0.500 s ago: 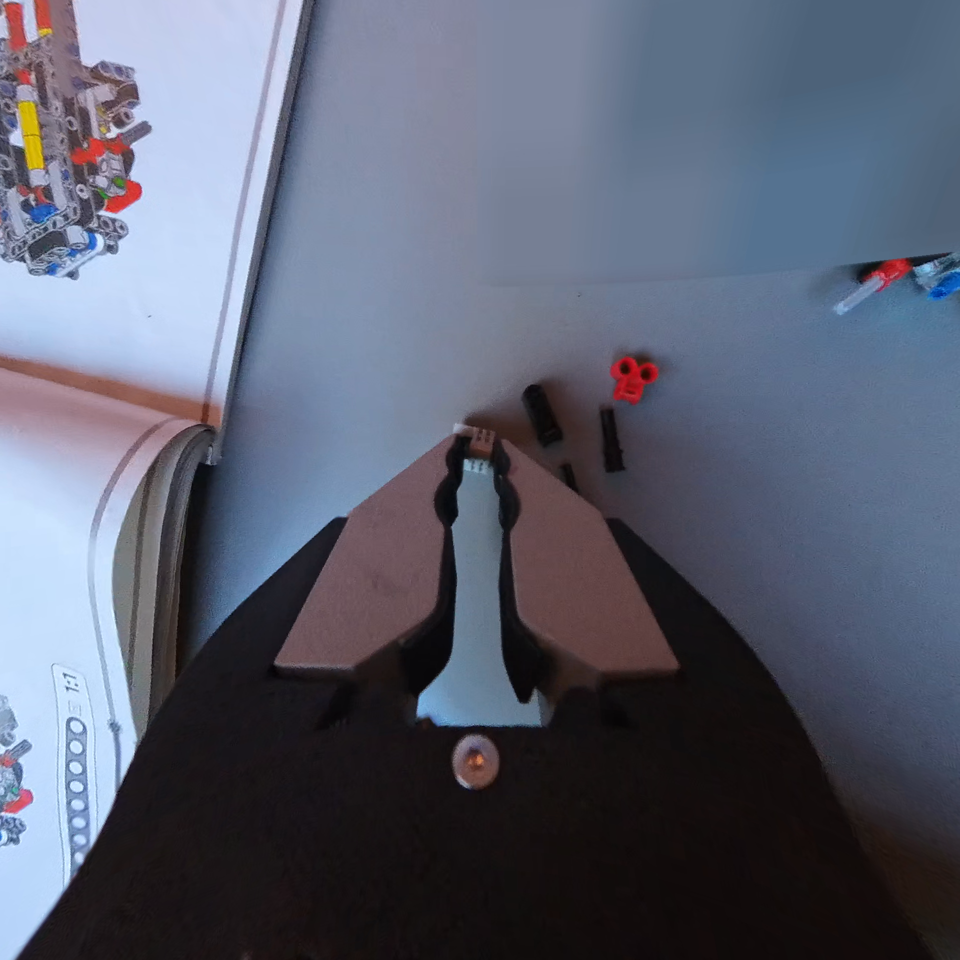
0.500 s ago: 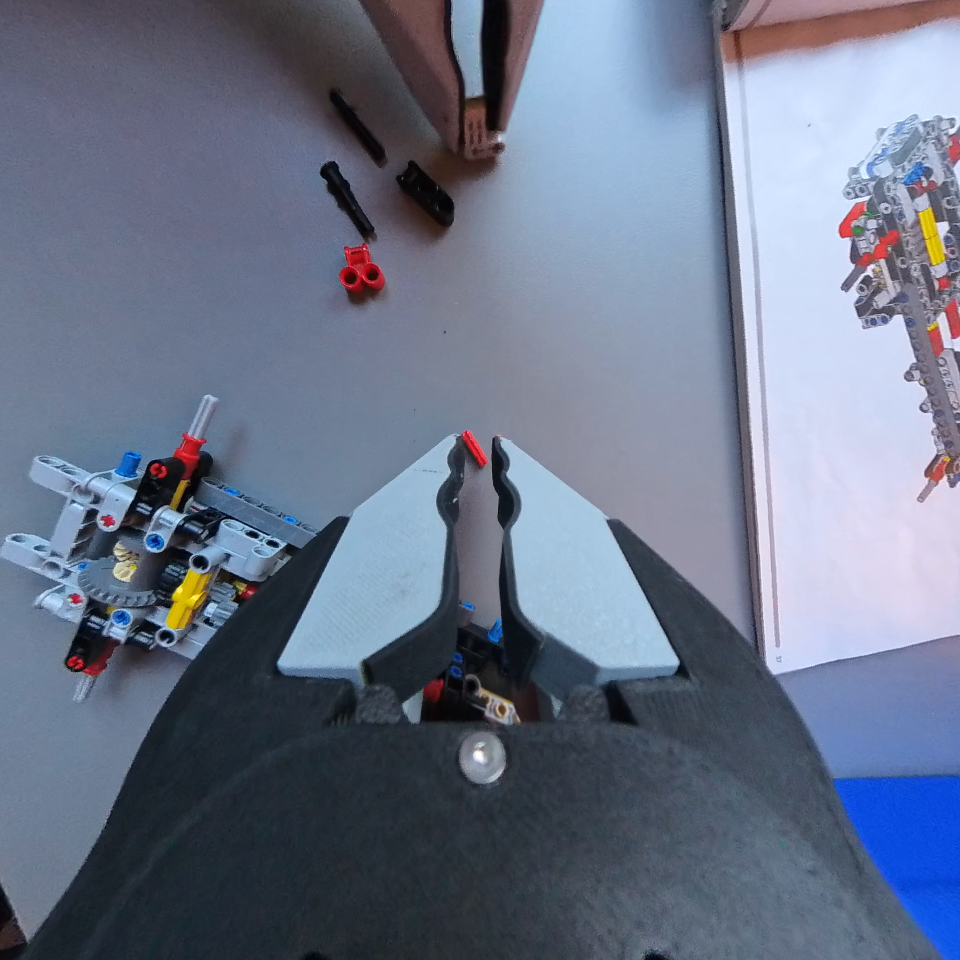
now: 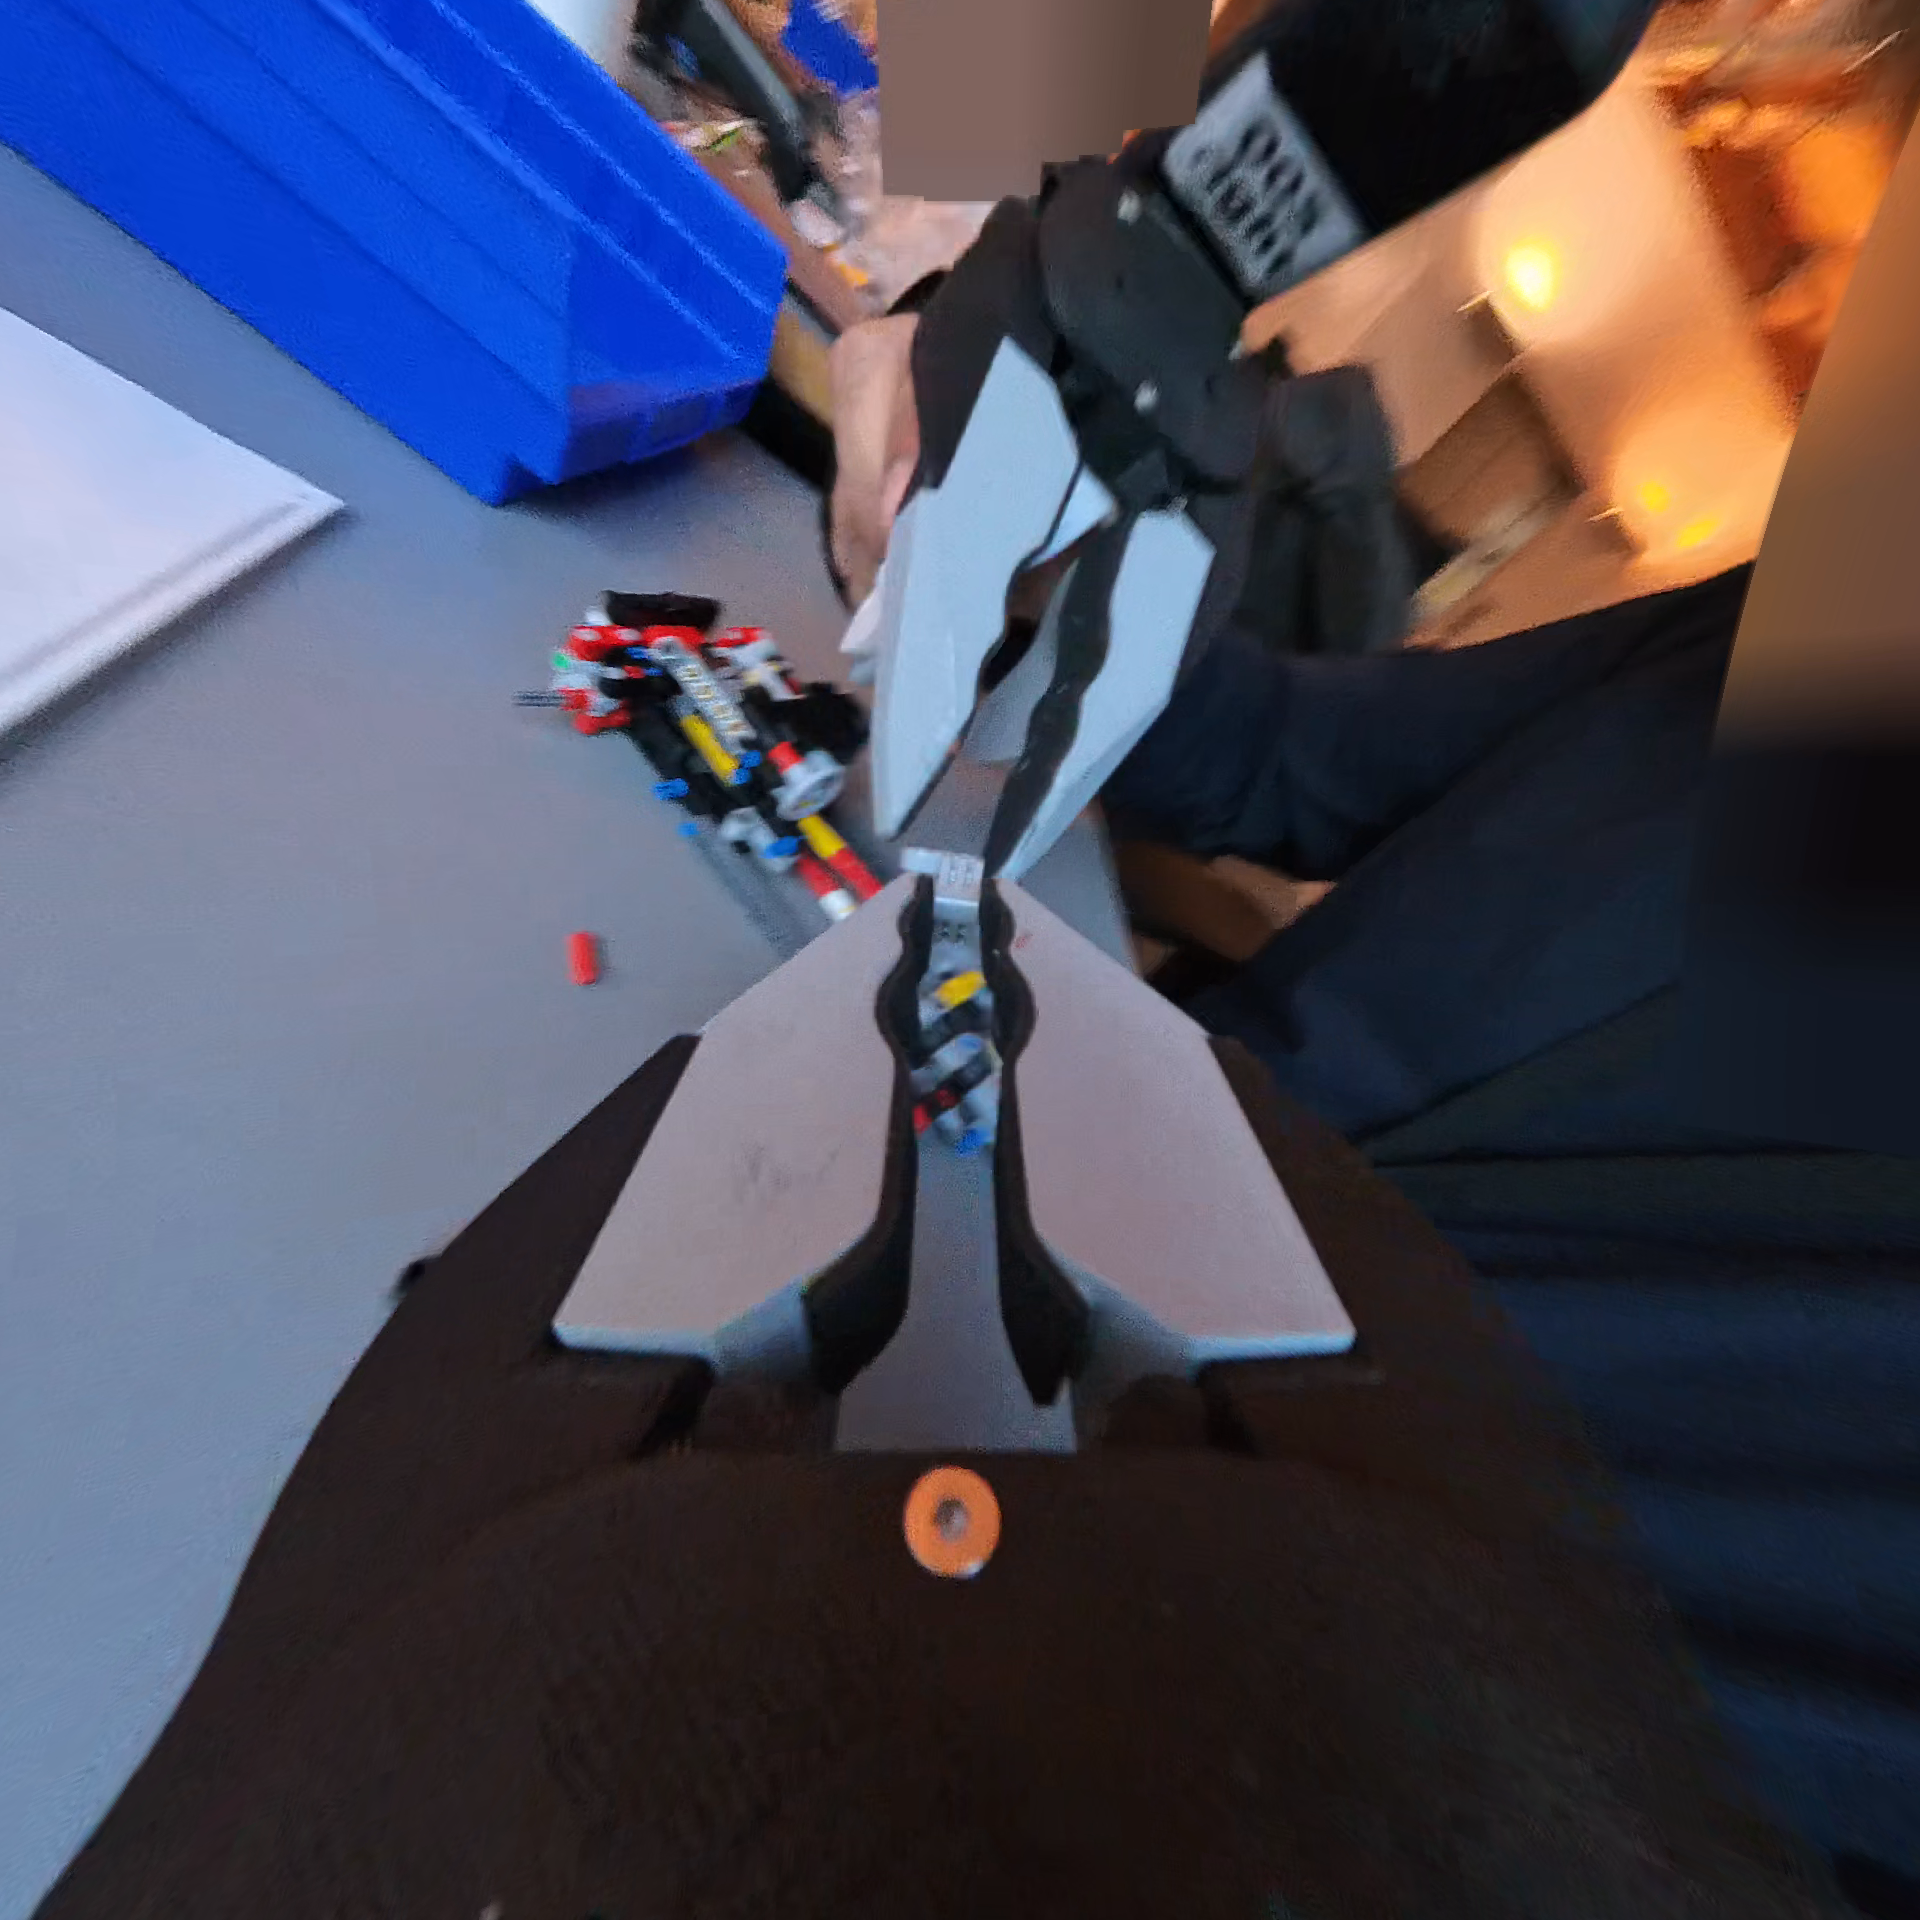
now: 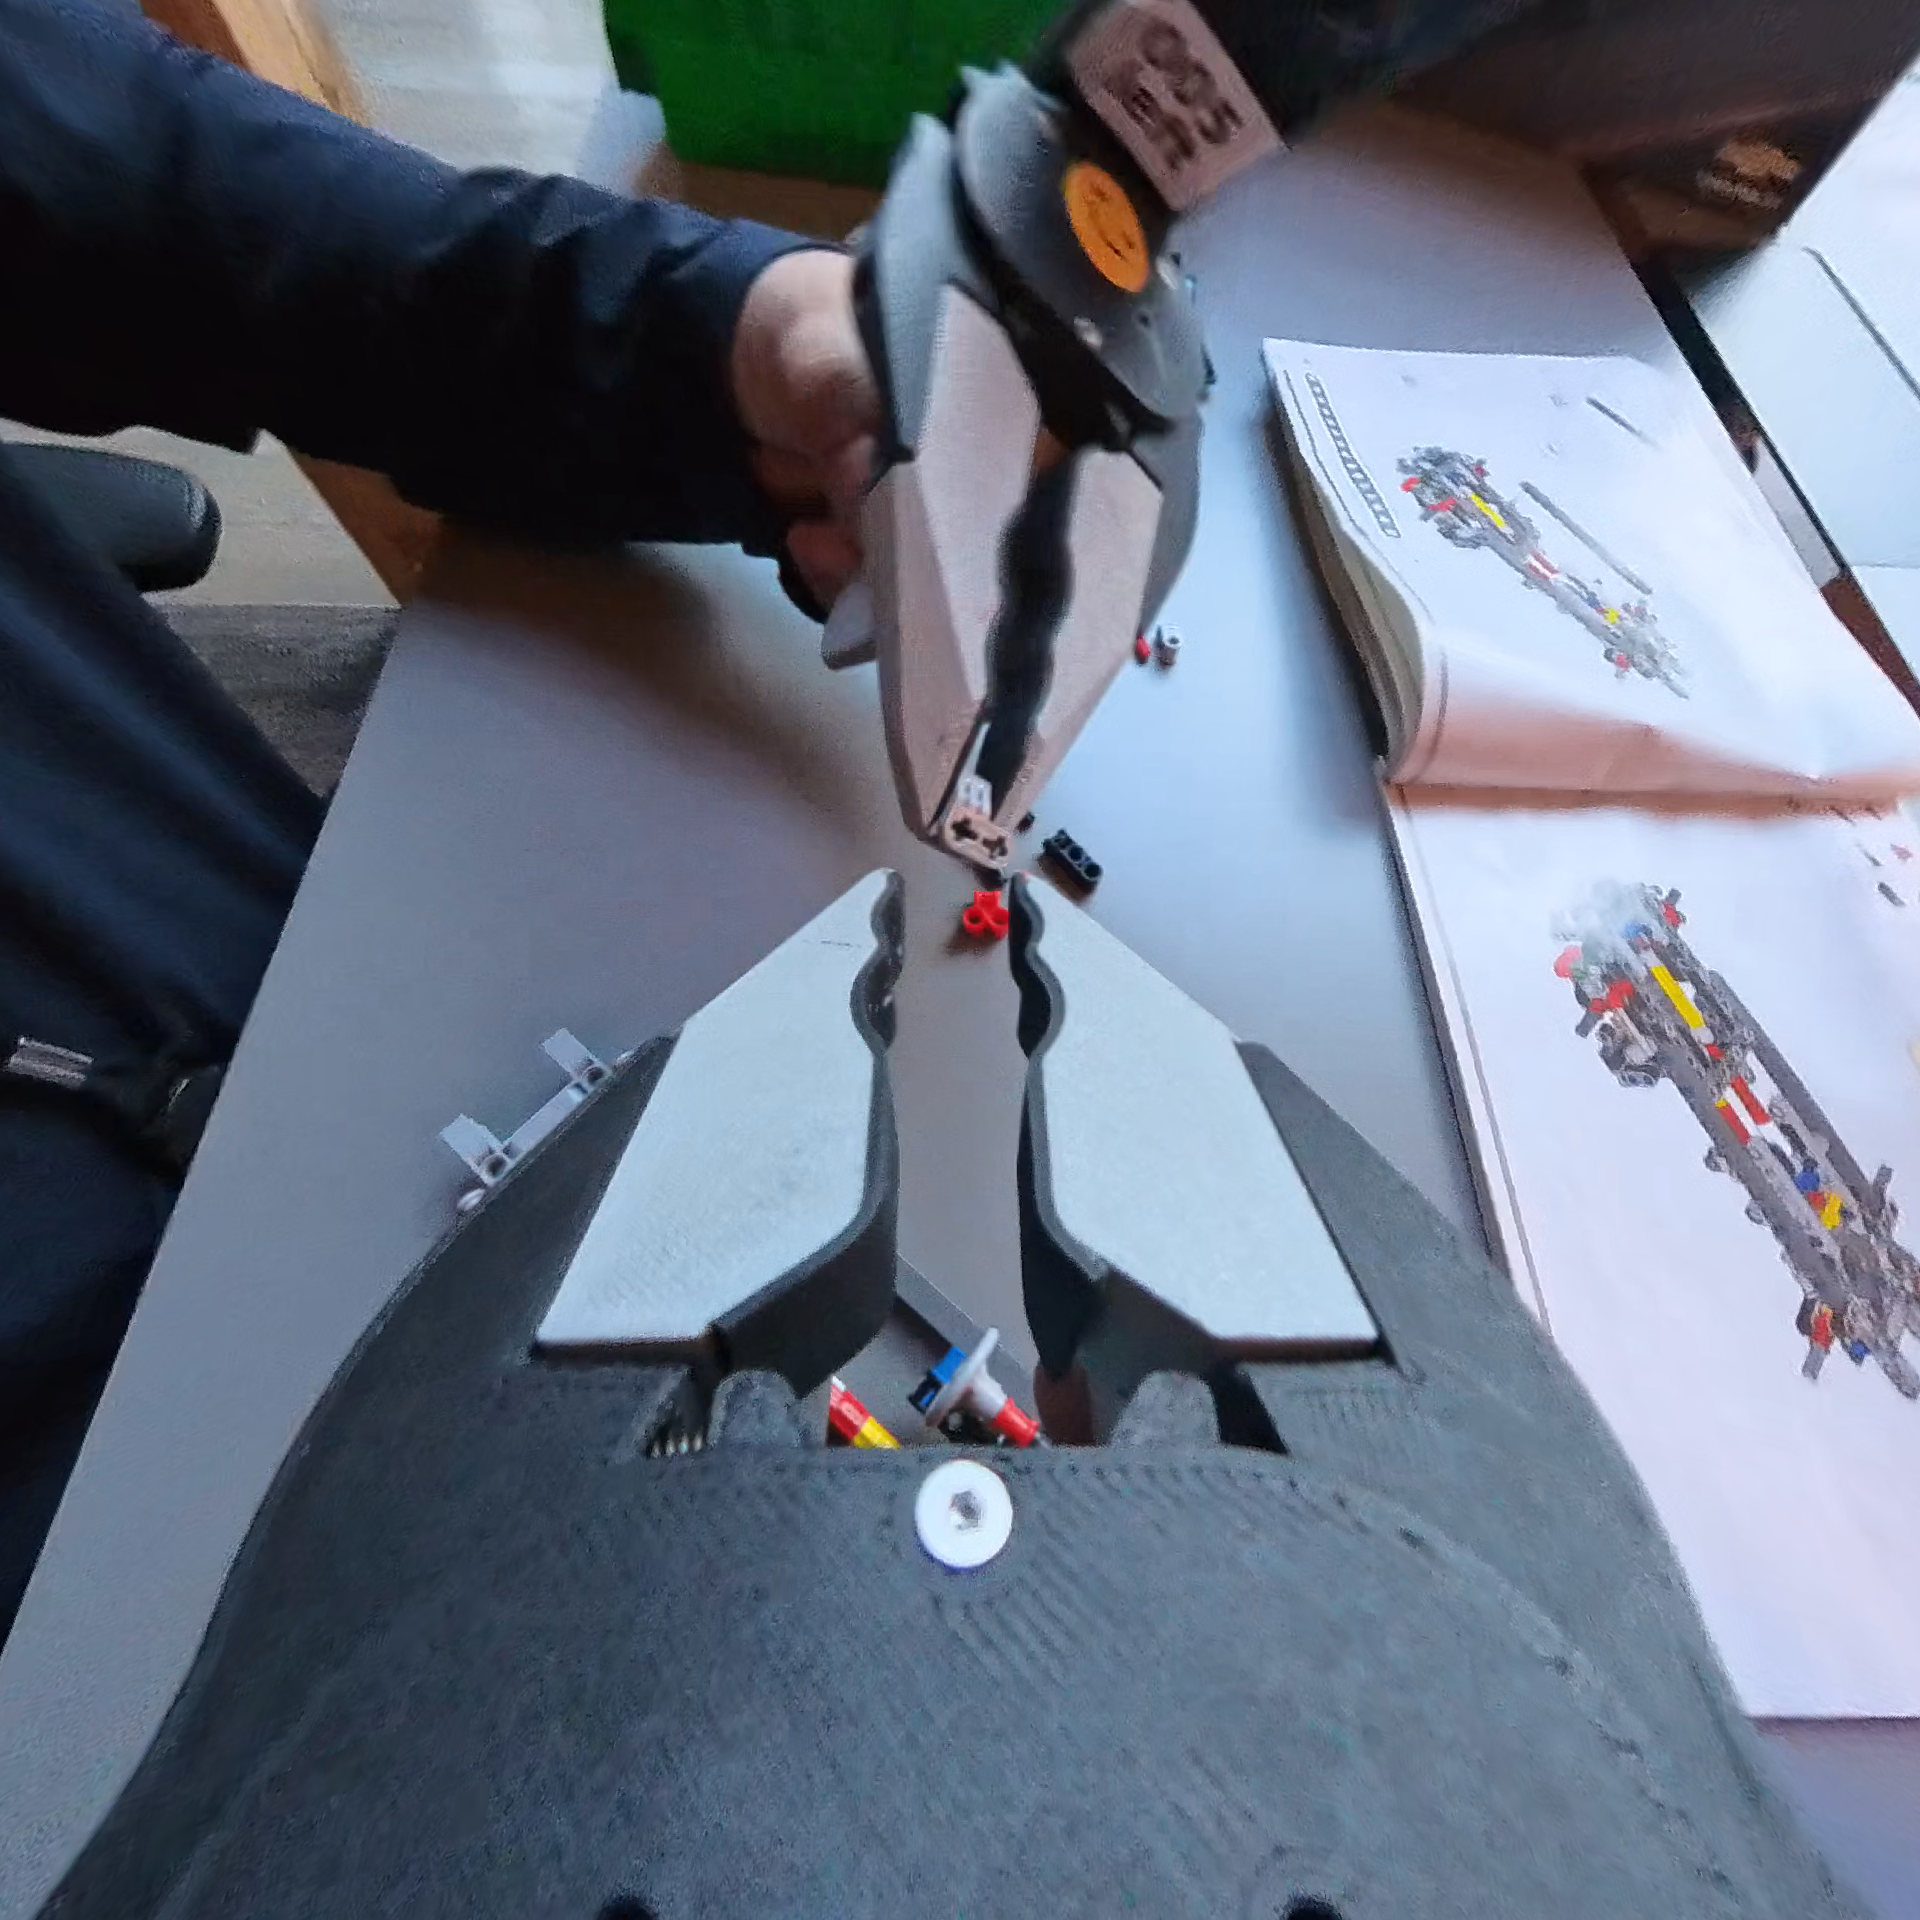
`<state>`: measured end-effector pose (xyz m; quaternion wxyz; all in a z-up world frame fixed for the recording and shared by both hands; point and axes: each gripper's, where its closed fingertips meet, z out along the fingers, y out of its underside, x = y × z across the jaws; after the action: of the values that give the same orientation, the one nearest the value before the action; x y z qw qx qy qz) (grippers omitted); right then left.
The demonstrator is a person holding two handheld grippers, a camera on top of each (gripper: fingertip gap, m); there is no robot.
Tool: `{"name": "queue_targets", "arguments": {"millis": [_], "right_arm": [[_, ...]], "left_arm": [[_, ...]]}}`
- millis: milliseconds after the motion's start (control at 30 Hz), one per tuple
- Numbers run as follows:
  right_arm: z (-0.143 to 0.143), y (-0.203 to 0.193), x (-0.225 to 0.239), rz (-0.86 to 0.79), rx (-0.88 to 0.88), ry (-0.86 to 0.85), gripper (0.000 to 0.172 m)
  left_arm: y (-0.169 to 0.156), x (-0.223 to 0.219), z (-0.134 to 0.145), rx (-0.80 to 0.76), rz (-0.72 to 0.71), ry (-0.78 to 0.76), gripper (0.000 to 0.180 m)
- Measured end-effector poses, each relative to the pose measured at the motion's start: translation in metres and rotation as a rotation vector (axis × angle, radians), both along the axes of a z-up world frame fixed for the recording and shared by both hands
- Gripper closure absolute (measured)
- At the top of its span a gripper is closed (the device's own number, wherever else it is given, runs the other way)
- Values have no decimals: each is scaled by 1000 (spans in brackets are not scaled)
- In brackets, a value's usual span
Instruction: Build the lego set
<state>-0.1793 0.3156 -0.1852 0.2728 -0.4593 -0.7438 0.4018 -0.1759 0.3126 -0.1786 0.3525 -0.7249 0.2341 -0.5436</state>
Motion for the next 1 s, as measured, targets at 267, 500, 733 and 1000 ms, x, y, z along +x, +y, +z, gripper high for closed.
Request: {"name": "queue_targets", "arguments": {"millis": [267,500,733,1000], "right_arm": [[-5,10,-5,-95,164,15,161],[-12,24,-15,-264,-60,-92,161],[19,11,-21,-233,-313,-75,168],[30,15,-25,-241,-476,-72,164]], "left_arm": [[19,-4,5,-17,62,-136,174],[37,-34,9,488,510,356,174],[27,-27,22,815,617,644,174],[29,-26,22,883,688,767,174]]}}
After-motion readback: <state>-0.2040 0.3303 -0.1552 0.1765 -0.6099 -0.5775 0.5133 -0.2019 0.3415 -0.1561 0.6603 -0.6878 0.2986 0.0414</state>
